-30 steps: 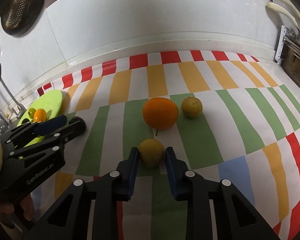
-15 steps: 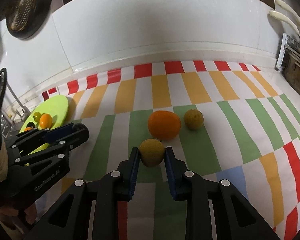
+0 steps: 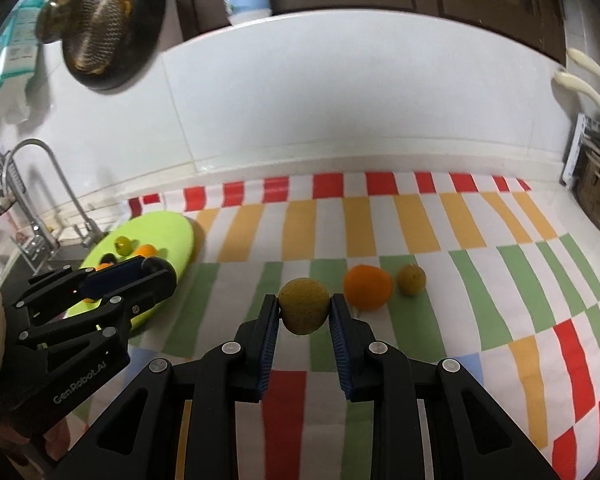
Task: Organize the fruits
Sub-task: 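Carry the dark plum and brown fruit in both grippers to the plate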
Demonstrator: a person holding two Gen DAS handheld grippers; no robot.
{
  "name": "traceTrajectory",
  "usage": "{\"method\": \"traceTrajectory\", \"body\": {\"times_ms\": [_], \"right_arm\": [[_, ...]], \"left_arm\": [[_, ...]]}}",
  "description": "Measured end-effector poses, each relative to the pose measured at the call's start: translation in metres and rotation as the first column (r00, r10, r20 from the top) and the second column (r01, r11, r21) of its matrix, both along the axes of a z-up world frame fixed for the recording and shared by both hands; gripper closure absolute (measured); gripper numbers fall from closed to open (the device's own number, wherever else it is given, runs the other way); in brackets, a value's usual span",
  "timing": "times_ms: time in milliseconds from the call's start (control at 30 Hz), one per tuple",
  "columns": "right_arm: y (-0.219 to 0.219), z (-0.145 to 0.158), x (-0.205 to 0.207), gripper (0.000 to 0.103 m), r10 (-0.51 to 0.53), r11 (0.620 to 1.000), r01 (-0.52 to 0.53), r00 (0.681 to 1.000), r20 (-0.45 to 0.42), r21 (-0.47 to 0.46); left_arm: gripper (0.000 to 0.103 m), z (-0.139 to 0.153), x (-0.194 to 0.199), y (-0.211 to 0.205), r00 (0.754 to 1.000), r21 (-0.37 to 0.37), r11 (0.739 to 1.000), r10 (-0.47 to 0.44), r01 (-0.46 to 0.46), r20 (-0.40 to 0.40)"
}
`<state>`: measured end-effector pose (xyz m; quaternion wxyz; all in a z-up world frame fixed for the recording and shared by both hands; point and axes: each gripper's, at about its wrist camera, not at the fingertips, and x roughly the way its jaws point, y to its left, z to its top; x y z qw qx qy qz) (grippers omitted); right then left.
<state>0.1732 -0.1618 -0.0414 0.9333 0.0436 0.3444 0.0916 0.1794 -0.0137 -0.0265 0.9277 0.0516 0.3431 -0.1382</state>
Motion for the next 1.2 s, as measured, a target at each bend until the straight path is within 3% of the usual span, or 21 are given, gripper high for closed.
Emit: {"method": "traceTrajectory", "body": {"times_ms": [533,1200], "right_arm": [[0.043,0.037,-0.023,0.076,0.170,0.985,-0.170,0.981,0.090,-0.013],[0.124,0.042,-0.003,0.076,0.410,0.911,-0.413,0.904,0.120,-0.001]], "left_arm": [[0.076,0.032,-0.048,0.042,0.985,-0.025,0.989,0.149,-0.148,0.085],[0.076,0.026,-0.055,0.109,0.944,-0.029,0.950,0.313,-0.312,0.108]]}}
